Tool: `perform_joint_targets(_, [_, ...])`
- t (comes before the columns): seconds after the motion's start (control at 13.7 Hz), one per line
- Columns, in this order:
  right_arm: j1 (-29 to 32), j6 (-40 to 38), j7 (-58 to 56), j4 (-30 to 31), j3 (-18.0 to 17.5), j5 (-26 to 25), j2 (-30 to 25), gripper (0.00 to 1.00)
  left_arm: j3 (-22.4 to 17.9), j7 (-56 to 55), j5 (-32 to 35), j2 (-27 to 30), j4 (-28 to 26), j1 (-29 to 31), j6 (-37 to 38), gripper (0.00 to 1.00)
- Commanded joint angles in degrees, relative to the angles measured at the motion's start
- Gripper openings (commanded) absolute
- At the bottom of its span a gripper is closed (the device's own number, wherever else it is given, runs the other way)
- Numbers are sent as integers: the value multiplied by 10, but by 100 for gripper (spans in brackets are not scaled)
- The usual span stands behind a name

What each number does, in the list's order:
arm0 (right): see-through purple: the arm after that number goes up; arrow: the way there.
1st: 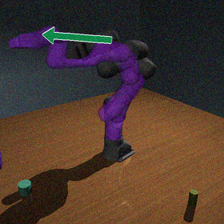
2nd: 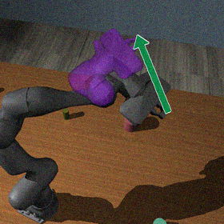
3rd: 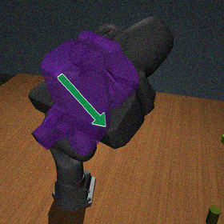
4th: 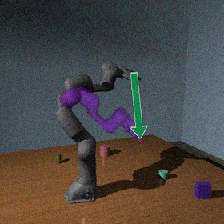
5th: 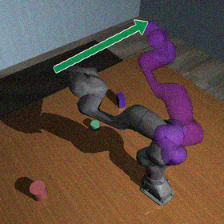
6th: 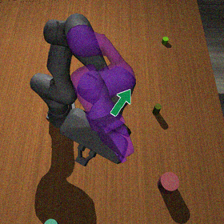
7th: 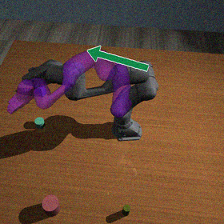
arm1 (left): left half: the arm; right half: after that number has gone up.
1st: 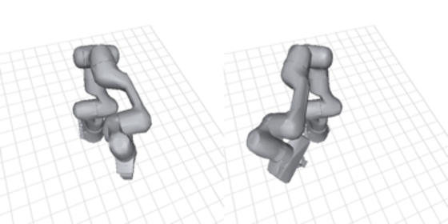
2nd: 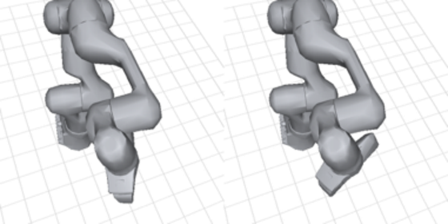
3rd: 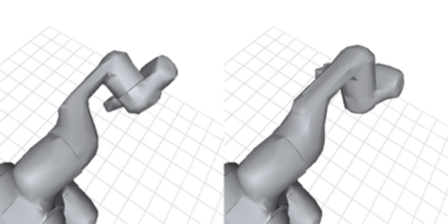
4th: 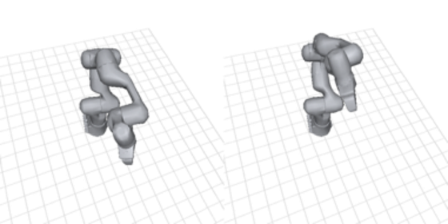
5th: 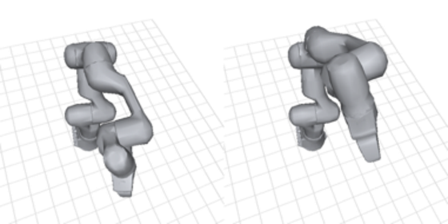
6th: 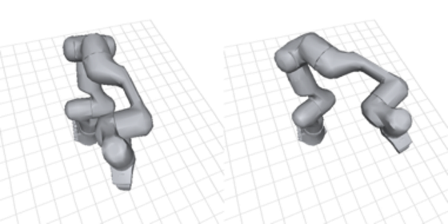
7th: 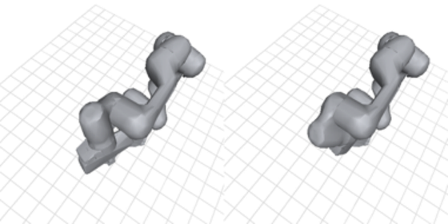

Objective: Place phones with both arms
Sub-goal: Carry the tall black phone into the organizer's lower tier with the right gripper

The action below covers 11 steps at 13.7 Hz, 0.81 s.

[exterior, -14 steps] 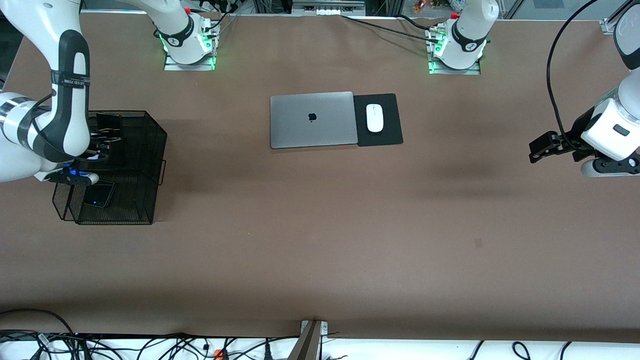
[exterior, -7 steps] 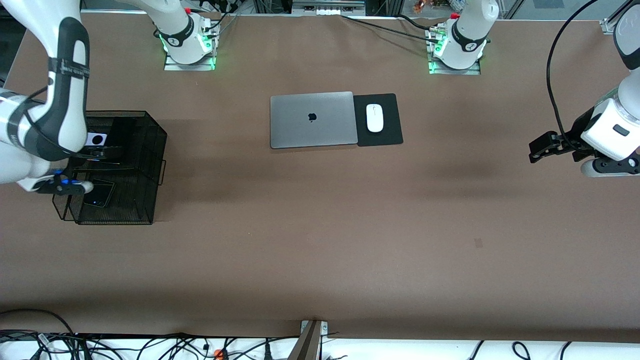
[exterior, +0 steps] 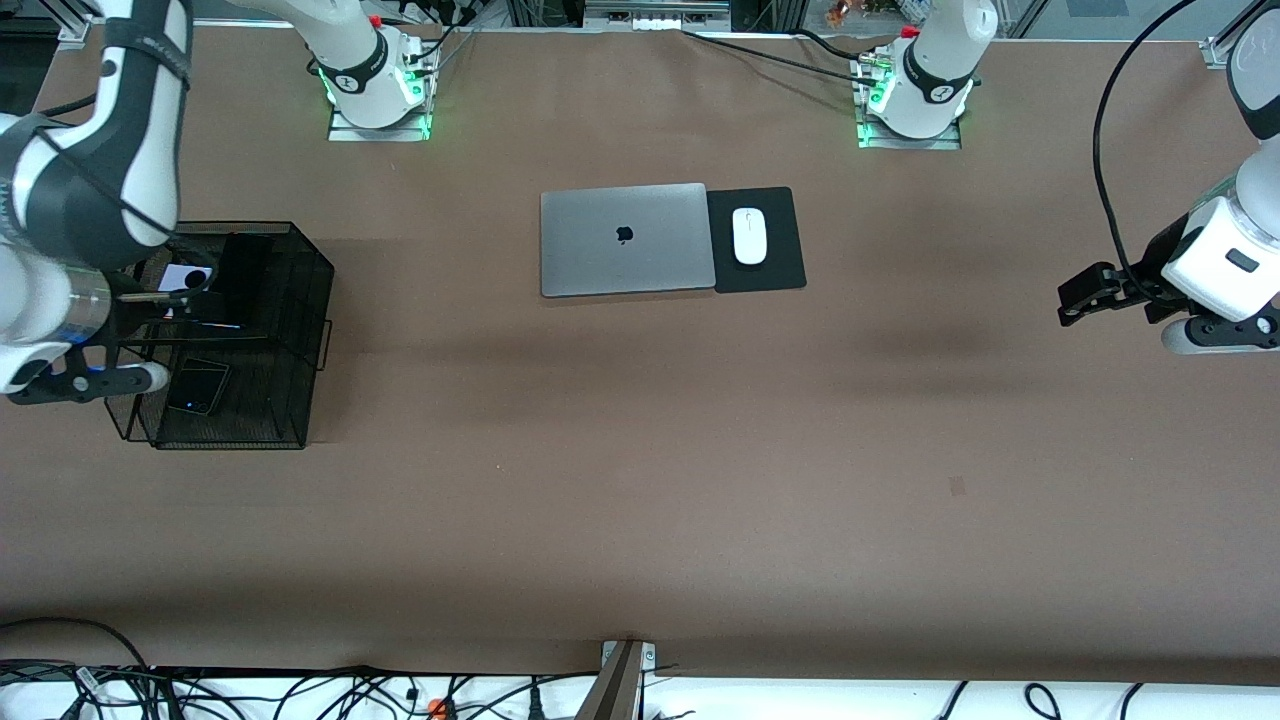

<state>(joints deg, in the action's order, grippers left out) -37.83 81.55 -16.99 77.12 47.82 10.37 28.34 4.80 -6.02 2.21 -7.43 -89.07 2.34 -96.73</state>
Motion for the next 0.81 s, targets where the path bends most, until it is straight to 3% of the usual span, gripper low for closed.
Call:
perform_joint_targets(0.0, [23,-7,13,10,-34,-23,-28,100,0,16,-12,12,-10,0,-7,100])
perform_joint_targets(0.15, [77,-7,13,18,-104,-49,-58,100,0,66,-14,14,-7,2,-6,100])
perform_joint_targets(0.29, [145,-1,48,37,-206,-93,-101,100,-1,71,-15,13,-2,4,-6,100])
perform_joint_targets(0.59, [231,51,134,138,-316,-118,-200,100,-6,72,-44,11,0,12,-6,100])
perform_joint_targets(0.73, [304,112,136,206,-405,-137,-246,100,-7,88,-44,11,1,12,-6,100])
